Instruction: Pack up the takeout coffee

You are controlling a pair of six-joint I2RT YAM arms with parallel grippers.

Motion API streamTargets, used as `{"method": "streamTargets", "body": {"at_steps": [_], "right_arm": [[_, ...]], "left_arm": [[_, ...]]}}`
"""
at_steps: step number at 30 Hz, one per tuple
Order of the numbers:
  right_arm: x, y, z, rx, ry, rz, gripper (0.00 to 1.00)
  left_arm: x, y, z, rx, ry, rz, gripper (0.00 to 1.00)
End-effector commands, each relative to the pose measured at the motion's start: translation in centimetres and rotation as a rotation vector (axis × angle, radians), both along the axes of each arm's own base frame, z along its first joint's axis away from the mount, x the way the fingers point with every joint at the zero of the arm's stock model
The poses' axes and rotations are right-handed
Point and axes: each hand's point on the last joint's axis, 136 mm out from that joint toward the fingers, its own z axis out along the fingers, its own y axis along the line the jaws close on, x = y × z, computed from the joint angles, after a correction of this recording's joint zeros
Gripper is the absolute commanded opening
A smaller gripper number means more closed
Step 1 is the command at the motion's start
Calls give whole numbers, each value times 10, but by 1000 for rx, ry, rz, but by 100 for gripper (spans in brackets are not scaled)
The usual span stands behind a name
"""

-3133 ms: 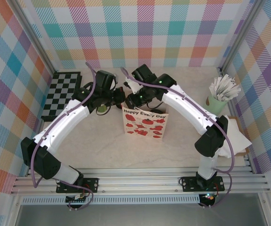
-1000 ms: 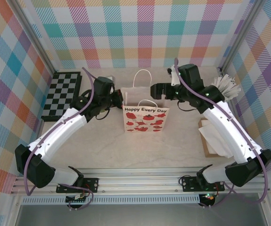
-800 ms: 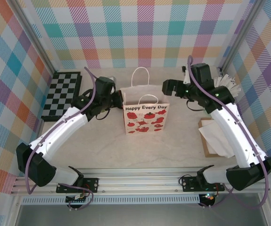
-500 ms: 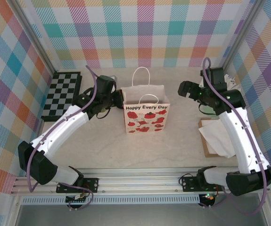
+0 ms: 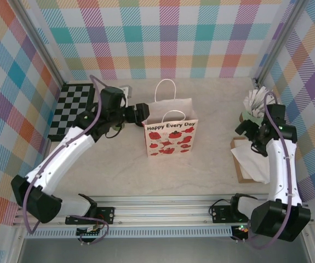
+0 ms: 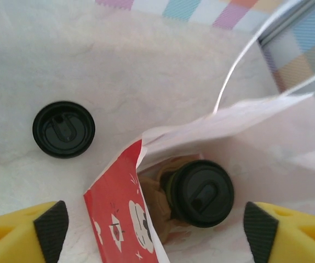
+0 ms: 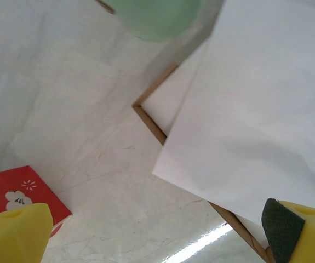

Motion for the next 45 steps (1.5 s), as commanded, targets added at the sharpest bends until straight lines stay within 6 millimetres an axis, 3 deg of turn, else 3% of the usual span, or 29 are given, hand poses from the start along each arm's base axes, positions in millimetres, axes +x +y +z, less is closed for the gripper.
{"method": "streamTargets", "body": {"at_steps": [1,4,8,13,18,20,23,26,28,31,39,45], "right_arm": [[-4,-6,-7,93,12,-84,100],[-15,-22,-14,105,39,-164,100],[-31,-36,-22,89,79,-213,100],[-50,-43,-46,68,164,-231,95],[-79,-51,-63,132,217,-454,99],[-69,-39,-64,216,161,-447,95],[-31,-3,-57,369,-3,-214,83],[-28,16,-61,199,96,27,84],[-33,18,-69,63,219,127,84],[-33,20,-82,3,320,156,84],[-12,15,-95,-345,583,301,85],[9,21,-110,-434,637,372,83]], "left_arm": [[-8,19,19,-14,-74,13,93],[-6,49,18,11,-117,143,100],[-5,83,2,67,-132,317,100],[-4,89,-13,-1,-151,385,100],[-5,88,-28,-20,-170,380,100],[-3,90,-33,9,-167,380,100],[3,86,-37,41,-162,356,100],[7,81,-40,48,-149,339,100],[9,79,-44,43,-132,333,100],[14,76,-39,4,-150,343,100],[11,82,-38,6,-145,370,100],[11,85,-35,2,-152,382,100]]}}
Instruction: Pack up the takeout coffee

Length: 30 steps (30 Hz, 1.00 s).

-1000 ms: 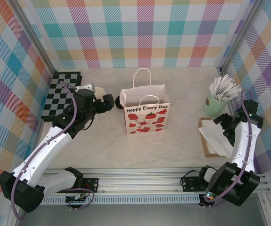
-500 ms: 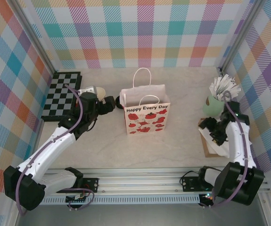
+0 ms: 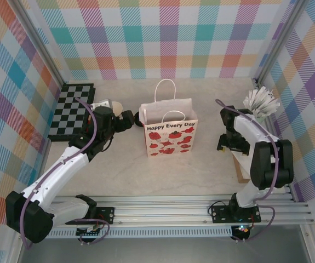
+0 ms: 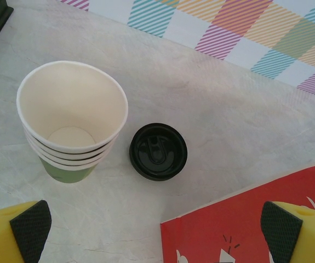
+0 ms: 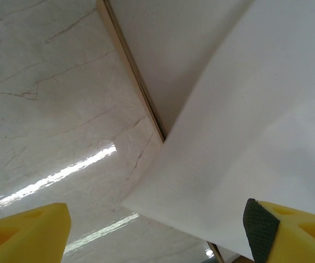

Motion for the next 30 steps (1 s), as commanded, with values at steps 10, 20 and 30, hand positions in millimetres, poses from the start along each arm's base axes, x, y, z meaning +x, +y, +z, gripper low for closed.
{"method": "streamTargets", "body": {"at_steps": [10,20,30], "right_arm": [[6,-14,1,-166,55,72,54],[1,-20,13,-195,39,83,17],[0,-24,47,-207,-63,70,4]], "left_arm": [[-2,12,17,-6,-33,45,100],[-3,13,17,-9,-38,44,100],[-3,9,22,-30,-48,24,100]]}}
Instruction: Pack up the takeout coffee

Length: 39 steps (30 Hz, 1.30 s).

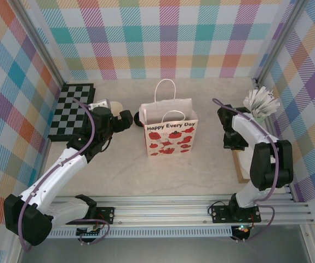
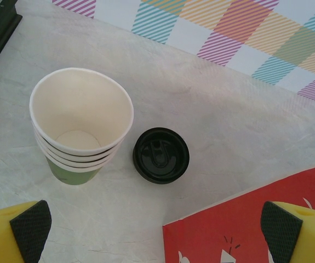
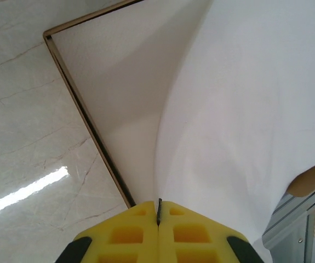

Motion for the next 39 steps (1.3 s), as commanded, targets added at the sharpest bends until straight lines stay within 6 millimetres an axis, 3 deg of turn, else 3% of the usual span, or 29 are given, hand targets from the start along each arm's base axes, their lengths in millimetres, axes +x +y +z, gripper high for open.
{"method": "streamTargets", "body": {"at_steps": [1,7,17,22,26,29,31,35,39], "right_arm": [[-3,-3,24,-21,-46,-1,2],[-2,-1,66,-1,-195,-7,0],[12,37,168,224,-626,88,0],[15,55,225,373,-883,132,0],[14,89,288,640,-1083,169,0],[14,116,341,855,-1234,207,0],[15,123,370,941,-1324,205,0],[26,149,412,1101,-1358,263,0],[36,188,441,1206,-1331,309,0]], "left_arm": [[1,3,16,-35,-36,6,100],[3,-3,25,-56,-48,-18,100],[14,-22,38,-111,-41,-72,100],[12,-19,51,-78,-51,-78,100],[8,-27,66,-61,-81,-152,100],[5,-44,76,-61,-116,-271,100],[0,-61,86,-72,-145,-388,100],[-16,-94,100,-95,-160,-623,100],[-26,-106,117,-68,-224,-741,100]]}}
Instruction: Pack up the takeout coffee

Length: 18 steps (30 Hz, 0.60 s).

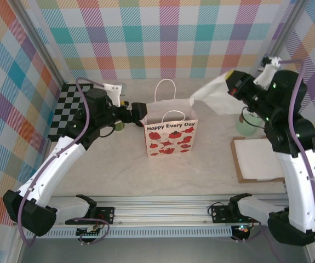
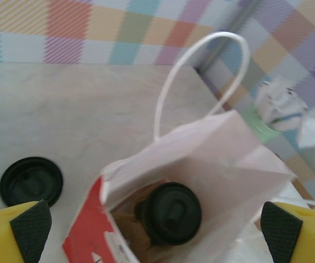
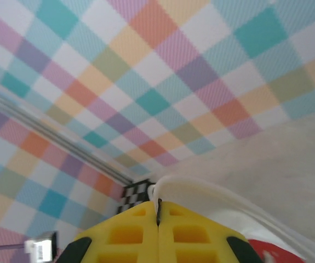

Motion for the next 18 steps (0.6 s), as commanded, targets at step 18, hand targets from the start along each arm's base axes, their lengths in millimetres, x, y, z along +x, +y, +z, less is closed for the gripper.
{"method": "streamTargets", "body": {"at_steps": [18], "right_arm": [[30,143,22,92,144,214,0]], "left_arm": [[-8,-22,91,152,-497,-273,93]]}}
